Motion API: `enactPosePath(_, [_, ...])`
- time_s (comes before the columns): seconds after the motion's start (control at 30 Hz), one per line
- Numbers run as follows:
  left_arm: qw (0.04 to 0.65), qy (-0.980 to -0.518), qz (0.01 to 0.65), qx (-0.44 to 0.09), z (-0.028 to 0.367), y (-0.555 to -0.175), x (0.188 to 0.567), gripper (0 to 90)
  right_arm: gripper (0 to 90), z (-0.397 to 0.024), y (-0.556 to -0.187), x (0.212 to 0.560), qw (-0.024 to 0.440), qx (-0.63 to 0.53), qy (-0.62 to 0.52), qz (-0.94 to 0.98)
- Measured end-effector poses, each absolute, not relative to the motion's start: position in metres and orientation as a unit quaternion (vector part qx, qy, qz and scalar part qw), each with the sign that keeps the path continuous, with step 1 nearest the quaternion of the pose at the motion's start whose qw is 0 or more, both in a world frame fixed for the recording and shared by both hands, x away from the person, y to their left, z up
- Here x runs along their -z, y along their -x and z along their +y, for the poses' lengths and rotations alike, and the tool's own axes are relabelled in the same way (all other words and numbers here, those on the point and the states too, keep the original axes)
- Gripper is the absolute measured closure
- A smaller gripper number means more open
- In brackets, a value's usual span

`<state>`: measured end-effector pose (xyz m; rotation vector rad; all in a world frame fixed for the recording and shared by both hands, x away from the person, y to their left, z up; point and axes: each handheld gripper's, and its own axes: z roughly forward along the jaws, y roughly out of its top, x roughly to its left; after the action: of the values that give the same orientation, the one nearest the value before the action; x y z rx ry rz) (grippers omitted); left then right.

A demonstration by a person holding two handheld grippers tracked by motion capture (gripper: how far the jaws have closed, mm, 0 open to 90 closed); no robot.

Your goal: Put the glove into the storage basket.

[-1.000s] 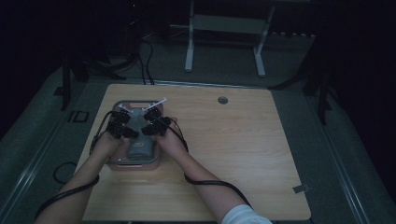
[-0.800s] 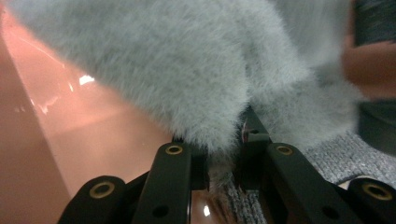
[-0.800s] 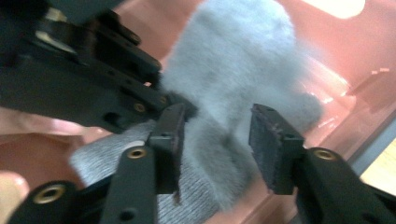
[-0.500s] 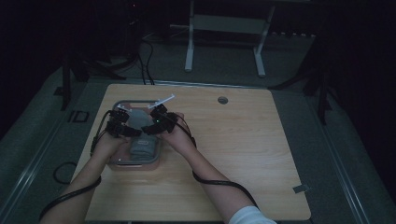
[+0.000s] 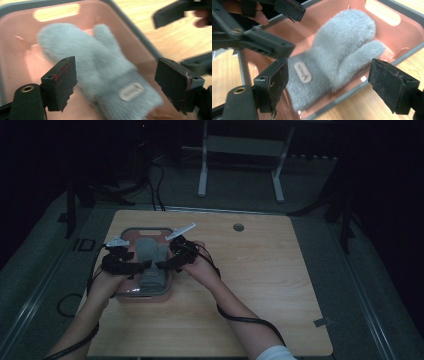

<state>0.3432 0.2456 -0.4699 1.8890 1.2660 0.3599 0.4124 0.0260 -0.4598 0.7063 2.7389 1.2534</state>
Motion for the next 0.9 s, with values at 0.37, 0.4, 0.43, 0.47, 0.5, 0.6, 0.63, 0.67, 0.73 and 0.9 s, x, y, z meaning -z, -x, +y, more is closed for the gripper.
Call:
enactPosePath(0.37, [0.461, -0.756, 0.448, -0.124, 0.231, -0.304, 0.460, 18.3, 16.1, 0.004, -0.394, 0.460, 0.024, -0.410, -0.200, 0.890])
enactPosePath(0.4, [0.463, -0.759, 0.441, -0.122, 0.228, -0.301, 0.459, 18.4, 16.1, 0.002, -0.393, 0.460, 0.025, -0.411, -0.198, 0.889])
enactPosePath(0.43, [0.464, -0.763, 0.434, -0.121, 0.225, -0.298, 0.459, 18.3, 16.1, 0.000, -0.392, 0.460, 0.026, -0.411, -0.197, 0.890])
enactPosePath(0.47, [0.464, -0.763, 0.434, -0.121, 0.225, -0.298, 0.459, 18.4, 16.1, 0.000, -0.392, 0.460, 0.026, -0.411, -0.197, 0.890])
enactPosePath(0.5, [0.469, -0.766, 0.423, -0.121, 0.218, -0.292, 0.458, 18.4, 16.1, -0.003, -0.390, 0.460, 0.028, -0.411, -0.197, 0.890])
enactPosePath(0.6, [0.478, -0.768, 0.409, -0.117, 0.211, -0.286, 0.456, 18.3, 16.2, -0.014, -0.385, 0.460, 0.031, -0.414, -0.195, 0.889])
enactPosePath(0.63, [0.480, -0.769, 0.406, -0.116, 0.209, -0.285, 0.455, 18.4, 16.2, -0.018, -0.384, 0.461, 0.030, -0.417, -0.195, 0.887])
enactPosePath(0.67, [0.483, -0.770, 0.401, -0.115, 0.206, -0.283, 0.455, 18.4, 16.2, -0.020, -0.382, 0.461, 0.029, -0.417, -0.196, 0.887])
enactPosePath(0.73, [0.490, -0.772, 0.390, -0.110, 0.200, -0.278, 0.454, 18.3, 16.2, -0.026, -0.380, 0.462, 0.031, -0.418, -0.194, 0.887])
enactPosePath(0.9, [0.497, -0.783, 0.360, -0.103, 0.182, -0.268, 0.454, 18.3, 16.2, -0.041, -0.372, 0.465, 0.031, -0.416, -0.189, 0.889])
